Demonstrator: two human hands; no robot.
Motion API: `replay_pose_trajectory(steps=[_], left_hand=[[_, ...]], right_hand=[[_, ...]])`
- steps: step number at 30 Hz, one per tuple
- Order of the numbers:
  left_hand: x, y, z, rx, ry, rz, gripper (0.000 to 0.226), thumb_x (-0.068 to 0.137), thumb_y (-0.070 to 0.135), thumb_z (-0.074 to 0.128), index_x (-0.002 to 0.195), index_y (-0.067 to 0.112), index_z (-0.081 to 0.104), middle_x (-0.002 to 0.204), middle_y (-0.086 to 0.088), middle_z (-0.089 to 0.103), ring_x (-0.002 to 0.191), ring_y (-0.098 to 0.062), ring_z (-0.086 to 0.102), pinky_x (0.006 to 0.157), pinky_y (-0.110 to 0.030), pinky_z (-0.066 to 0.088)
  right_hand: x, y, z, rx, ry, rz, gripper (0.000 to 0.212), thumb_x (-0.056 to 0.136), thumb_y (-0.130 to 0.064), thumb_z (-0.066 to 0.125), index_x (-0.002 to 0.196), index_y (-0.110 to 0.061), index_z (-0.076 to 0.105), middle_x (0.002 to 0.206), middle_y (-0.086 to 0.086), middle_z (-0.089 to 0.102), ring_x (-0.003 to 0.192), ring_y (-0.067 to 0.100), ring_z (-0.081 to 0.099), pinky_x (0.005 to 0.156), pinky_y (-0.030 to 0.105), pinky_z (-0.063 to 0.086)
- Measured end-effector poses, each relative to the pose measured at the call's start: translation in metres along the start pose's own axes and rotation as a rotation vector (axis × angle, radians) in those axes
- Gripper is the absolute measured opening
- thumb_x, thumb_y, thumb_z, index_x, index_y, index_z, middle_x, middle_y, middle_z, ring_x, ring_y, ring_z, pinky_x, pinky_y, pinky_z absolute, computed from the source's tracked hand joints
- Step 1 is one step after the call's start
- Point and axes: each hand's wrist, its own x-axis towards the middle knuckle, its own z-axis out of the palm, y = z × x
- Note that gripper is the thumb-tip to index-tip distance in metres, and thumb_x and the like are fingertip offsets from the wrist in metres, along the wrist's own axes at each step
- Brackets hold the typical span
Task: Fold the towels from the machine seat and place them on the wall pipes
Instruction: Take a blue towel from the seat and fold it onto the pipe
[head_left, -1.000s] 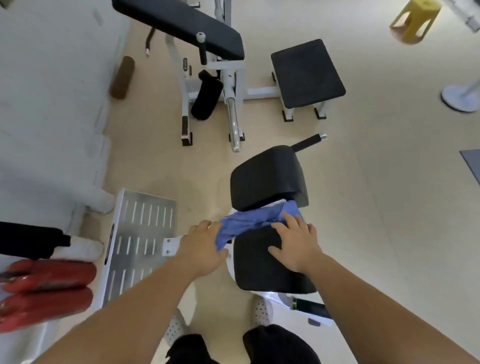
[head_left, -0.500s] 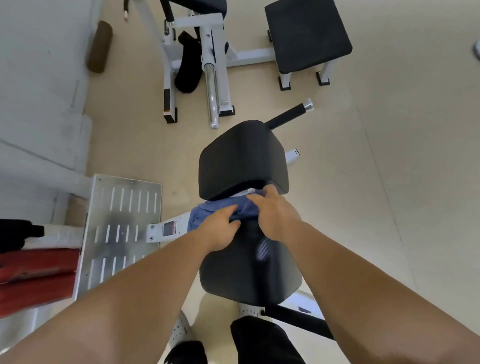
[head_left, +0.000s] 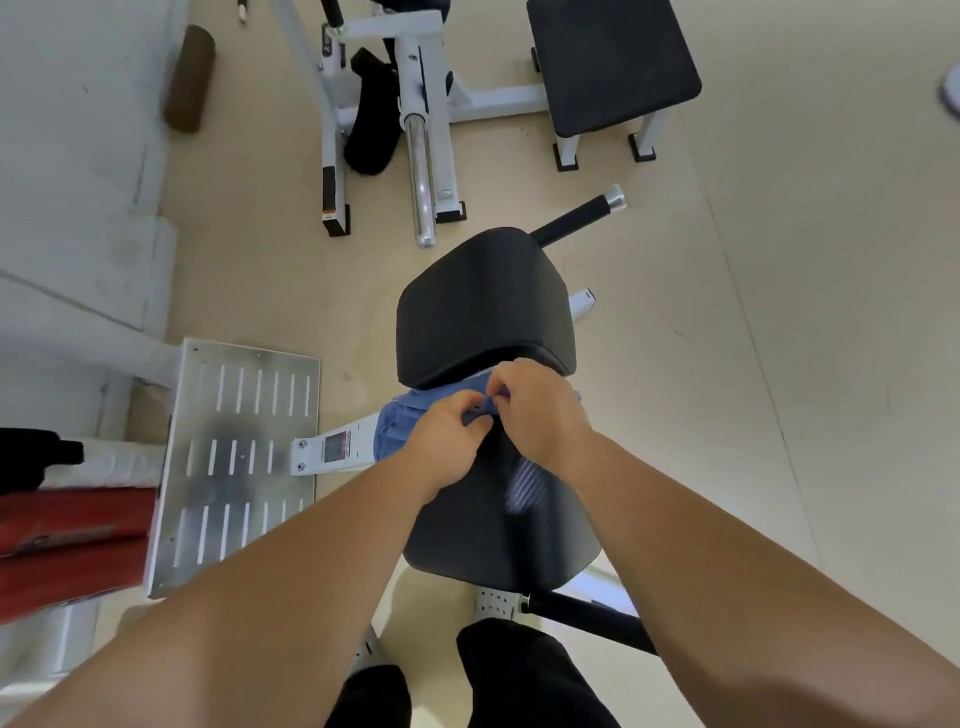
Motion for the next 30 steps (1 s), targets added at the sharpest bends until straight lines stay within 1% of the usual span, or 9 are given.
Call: replay_pose_trajectory(steps=[4, 7, 9, 11, 14, 16, 20, 24, 30], left_hand=[[-0.034, 0.001, -0.020, -0.139, 0.096, 0.038, 0.009, 0.103, 0.040, 0.053, 0.102, 0.039, 0.062, 0.099, 0.001, 0.068, 0.096, -0.017, 0.063, 0.084, -0.027, 0.050], [-0.069, -0.001, -0.048, -0.182, 0.146, 0.036, 0.012, 0.101, 0.047, 0.053, 0.102, 0.042, 0.064, 0.104, 0.005, 0.068, 0.100, -0.018, 0.064, 0.096, -0.038, 0.053], [-0.096, -0.001, -0.070, -0.237, 0.175, 0.064, 0.016, 0.104, 0.039, 0.051, 0.109, 0.035, 0.065, 0.106, 0.004, 0.066, 0.096, -0.016, 0.064, 0.089, -0.025, 0.055], [-0.124, -0.004, -0.096, -0.292, 0.212, 0.115, 0.016, 0.105, 0.025, 0.051, 0.105, 0.020, 0.066, 0.099, -0.003, 0.066, 0.082, -0.013, 0.061, 0.068, -0.012, 0.050], [-0.164, -0.017, -0.143, -0.300, 0.278, 0.187, 0.015, 0.103, 0.013, 0.054, 0.096, 0.006, 0.065, 0.090, -0.018, 0.065, 0.077, -0.017, 0.056, 0.070, -0.027, 0.048], [-0.190, -0.029, -0.176, -0.328, 0.324, 0.231, 0.014, 0.101, 0.010, 0.055, 0.095, 0.001, 0.064, 0.085, -0.016, 0.063, 0.077, -0.015, 0.055, 0.074, -0.028, 0.046], [-0.237, -0.064, -0.234, -0.362, 0.395, 0.319, 0.027, 0.101, 0.015, 0.058, 0.083, -0.005, 0.055, 0.069, 0.000, 0.050, 0.060, -0.005, 0.045, 0.058, -0.014, 0.038], [-0.276, -0.117, -0.280, -0.424, 0.370, 0.363, 0.051, 0.090, 0.041, 0.064, 0.082, -0.008, 0.053, 0.072, -0.006, 0.046, 0.069, -0.015, 0.042, 0.064, -0.028, 0.035], [-0.311, -0.220, -0.324, -0.433, 0.346, 0.310, 0.045, 0.088, 0.049, 0.063, 0.085, 0.004, 0.062, 0.078, -0.004, 0.054, 0.074, -0.019, 0.044, 0.072, -0.036, 0.035]], right_hand=[[-0.028, -0.033, -0.015, 0.313, 0.057, -0.125, 0.014, 0.097, -0.014, 0.060, 0.105, -0.021, 0.070, 0.090, -0.011, 0.066, 0.083, 0.007, 0.062, 0.077, 0.018, 0.047], [-0.051, -0.069, -0.035, 0.360, 0.068, -0.163, 0.020, 0.098, -0.014, 0.061, 0.115, -0.020, 0.069, 0.092, -0.016, 0.064, 0.083, 0.004, 0.061, 0.079, 0.011, 0.045], [-0.064, -0.094, -0.045, 0.363, 0.039, -0.169, 0.039, 0.101, -0.017, 0.059, 0.139, -0.020, 0.056, 0.107, -0.010, 0.066, 0.091, 0.006, 0.059, 0.091, 0.015, 0.042], [-0.074, -0.124, -0.051, 0.326, -0.011, -0.183, 0.052, 0.101, -0.021, 0.059, 0.151, -0.020, 0.044, 0.110, -0.006, 0.065, 0.100, 0.008, 0.058, 0.095, 0.019, 0.041], [-0.084, -0.175, -0.054, 0.328, -0.056, -0.258, 0.019, 0.100, -0.020, 0.060, 0.112, -0.028, 0.073, 0.086, -0.019, 0.066, 0.083, 0.001, 0.061, 0.078, 0.016, 0.042], [-0.091, -0.216, -0.054, 0.364, -0.030, -0.296, 0.018, 0.100, -0.020, 0.060, 0.085, -0.020, 0.071, 0.068, -0.011, 0.059, 0.064, 0.005, 0.051, 0.065, 0.024, 0.041], [-0.107, -0.299, -0.042, 0.423, -0.028, -0.367, 0.025, 0.102, -0.024, 0.054, 0.087, -0.005, 0.057, 0.074, 0.009, 0.054, 0.067, 0.013, 0.044, 0.064, 0.031, 0.039], [-0.119, -0.377, -0.009, 0.512, 0.004, -0.394, 0.024, 0.102, -0.018, 0.053, 0.086, -0.001, 0.053, 0.073, 0.004, 0.049, 0.064, 0.011, 0.041, 0.061, 0.026, 0.036], [-0.124, -0.460, 0.039, 0.678, 0.046, -0.352, 0.026, 0.103, -0.024, 0.051, 0.089, -0.003, 0.056, 0.074, 0.002, 0.049, 0.068, 0.012, 0.044, 0.068, 0.033, 0.040]])
